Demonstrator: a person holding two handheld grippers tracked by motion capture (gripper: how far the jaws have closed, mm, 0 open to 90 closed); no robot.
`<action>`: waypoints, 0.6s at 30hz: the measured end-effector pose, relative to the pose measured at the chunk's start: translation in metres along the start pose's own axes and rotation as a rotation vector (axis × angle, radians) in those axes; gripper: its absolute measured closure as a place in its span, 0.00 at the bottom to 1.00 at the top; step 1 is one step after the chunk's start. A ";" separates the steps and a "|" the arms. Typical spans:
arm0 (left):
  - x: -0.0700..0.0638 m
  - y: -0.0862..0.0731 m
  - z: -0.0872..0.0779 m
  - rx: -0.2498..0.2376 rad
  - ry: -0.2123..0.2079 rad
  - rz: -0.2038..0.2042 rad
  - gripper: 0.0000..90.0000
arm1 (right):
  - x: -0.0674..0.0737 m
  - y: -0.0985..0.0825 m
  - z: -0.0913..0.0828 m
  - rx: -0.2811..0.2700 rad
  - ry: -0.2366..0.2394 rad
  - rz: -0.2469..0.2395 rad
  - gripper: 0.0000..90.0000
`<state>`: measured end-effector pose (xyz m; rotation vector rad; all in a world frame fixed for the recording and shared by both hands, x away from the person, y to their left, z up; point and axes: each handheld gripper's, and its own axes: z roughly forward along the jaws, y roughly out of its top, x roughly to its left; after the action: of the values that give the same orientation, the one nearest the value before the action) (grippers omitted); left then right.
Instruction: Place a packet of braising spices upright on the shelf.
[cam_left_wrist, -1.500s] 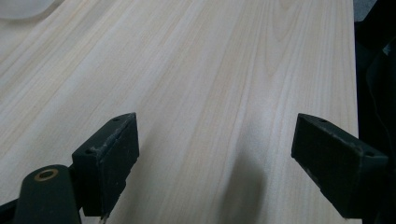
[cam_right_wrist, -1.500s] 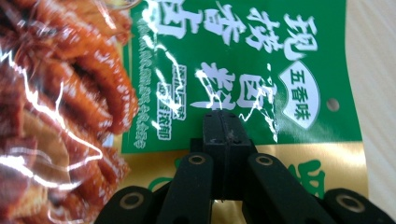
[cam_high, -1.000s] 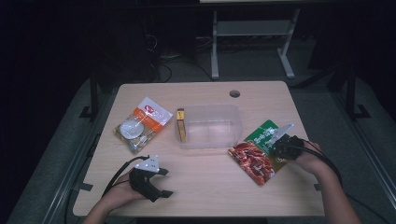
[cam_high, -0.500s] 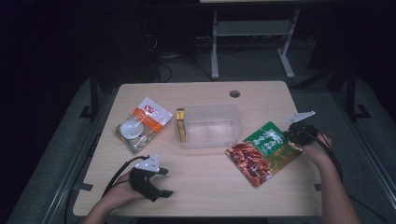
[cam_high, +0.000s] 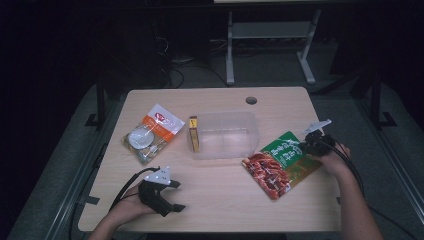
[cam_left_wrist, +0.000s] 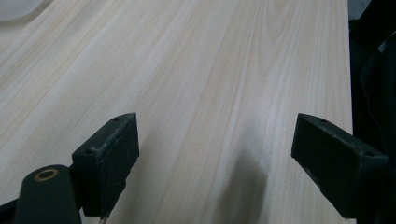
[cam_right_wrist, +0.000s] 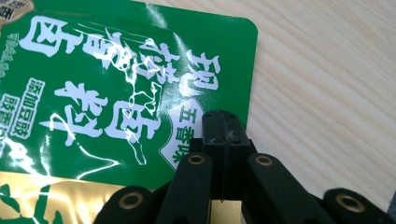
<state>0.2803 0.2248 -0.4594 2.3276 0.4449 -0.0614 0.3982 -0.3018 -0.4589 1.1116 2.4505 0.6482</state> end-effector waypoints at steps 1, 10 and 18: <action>0.000 0.000 0.000 0.000 0.000 0.000 0.16 | 0.000 0.000 0.000 0.000 0.000 0.000 1.00; -0.001 0.000 0.000 -0.001 -0.001 0.002 0.16 | 0.019 0.001 -0.004 -0.007 0.089 -0.052 1.00; -0.001 0.000 -0.001 0.000 -0.001 0.002 0.16 | 0.051 -0.003 -0.014 -0.013 0.170 -0.125 1.00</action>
<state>0.2790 0.2248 -0.4583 2.3280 0.4419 -0.0615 0.3578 -0.2676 -0.4562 0.9240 2.6294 0.7460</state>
